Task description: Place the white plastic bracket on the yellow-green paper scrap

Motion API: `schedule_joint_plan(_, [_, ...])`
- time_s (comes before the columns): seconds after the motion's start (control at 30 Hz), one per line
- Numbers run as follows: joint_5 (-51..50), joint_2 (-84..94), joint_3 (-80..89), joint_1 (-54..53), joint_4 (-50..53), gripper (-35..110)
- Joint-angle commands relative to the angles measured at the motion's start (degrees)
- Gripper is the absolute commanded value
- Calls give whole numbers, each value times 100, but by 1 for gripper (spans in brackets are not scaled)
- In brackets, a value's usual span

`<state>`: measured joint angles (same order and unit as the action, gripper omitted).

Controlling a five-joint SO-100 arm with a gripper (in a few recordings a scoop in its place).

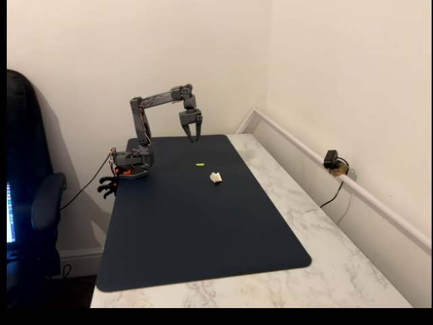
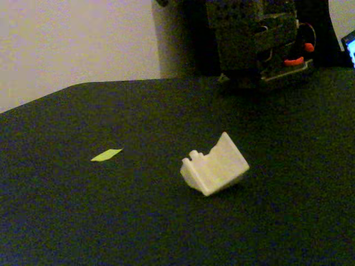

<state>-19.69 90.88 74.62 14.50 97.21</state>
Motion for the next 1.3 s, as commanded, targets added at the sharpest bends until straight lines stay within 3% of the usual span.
schedule_joint_plan(0.0, [-264,-9,-712,-35,281,8])
schedule_joint_plan(0.4, [-580,-1468,-1582,334,299,15])
schedule_joint_plan(0.73, [-545,-2496,-2013,1002,-466,27])
schedule_joint_plan(1.27, [-756,-3419,-1837,1046,-1187,32])
